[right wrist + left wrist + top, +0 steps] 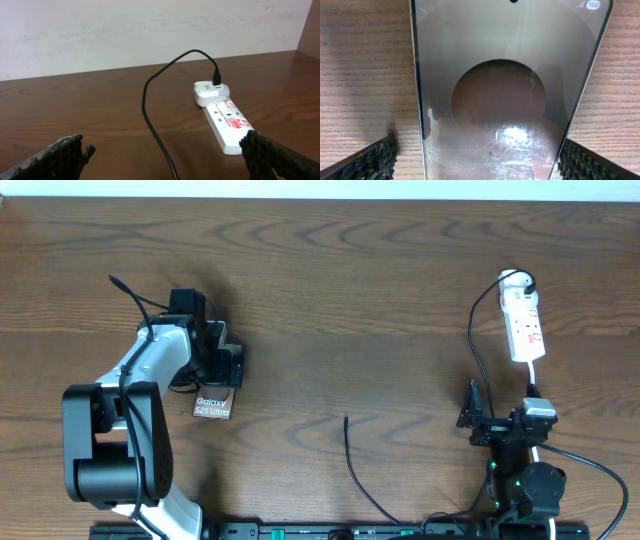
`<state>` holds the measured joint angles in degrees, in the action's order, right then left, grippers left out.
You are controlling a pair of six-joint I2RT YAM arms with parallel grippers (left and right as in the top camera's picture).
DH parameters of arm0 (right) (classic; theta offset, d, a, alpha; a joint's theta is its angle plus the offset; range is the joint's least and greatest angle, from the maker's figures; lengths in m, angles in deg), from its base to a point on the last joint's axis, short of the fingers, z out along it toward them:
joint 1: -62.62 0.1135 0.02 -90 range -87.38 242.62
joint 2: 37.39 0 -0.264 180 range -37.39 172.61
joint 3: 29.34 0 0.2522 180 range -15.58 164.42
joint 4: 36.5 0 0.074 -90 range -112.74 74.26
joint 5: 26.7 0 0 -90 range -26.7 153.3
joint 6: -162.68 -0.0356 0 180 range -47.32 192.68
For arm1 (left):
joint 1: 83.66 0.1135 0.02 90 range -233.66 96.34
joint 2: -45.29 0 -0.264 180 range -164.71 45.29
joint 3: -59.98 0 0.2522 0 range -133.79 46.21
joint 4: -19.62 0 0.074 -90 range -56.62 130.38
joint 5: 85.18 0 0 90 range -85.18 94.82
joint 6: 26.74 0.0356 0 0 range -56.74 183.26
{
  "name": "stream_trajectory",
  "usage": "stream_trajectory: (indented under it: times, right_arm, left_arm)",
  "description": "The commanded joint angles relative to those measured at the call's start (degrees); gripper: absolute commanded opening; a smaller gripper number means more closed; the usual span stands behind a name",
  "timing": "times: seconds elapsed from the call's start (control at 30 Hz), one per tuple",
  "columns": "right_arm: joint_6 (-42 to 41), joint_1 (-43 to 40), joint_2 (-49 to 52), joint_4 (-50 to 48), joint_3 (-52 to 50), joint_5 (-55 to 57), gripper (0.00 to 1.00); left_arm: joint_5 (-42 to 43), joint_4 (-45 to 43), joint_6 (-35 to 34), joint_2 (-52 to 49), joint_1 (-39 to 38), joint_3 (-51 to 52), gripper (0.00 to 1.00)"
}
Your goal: Plug charger to phone and switch on socket
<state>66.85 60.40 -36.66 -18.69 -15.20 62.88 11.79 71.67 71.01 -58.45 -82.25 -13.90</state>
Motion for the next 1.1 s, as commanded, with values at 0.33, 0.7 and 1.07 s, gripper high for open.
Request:
stream_trajectory:
  times: [0.33,0.7,1.07]
  right_arm:
    - [0.5,0.4,-0.2,0.3,-0.1,-0.2,0.99]
    - [0.5,0.4,-0.2,0.2,-0.1,-0.2,0.99]
    - [0.5,0.4,-0.2,0.2,-0.1,-0.2,0.99]
  left_arm:
    - [1.4,-0.5,0.8,0.0,-3.1,0.9,1.0]
    - [-1.6,-1.5,0.8,0.0,-3.4,0.9,1.0]
    - [-2.7,-1.7,0.8,0.0,-3.4,0.9,1.0]
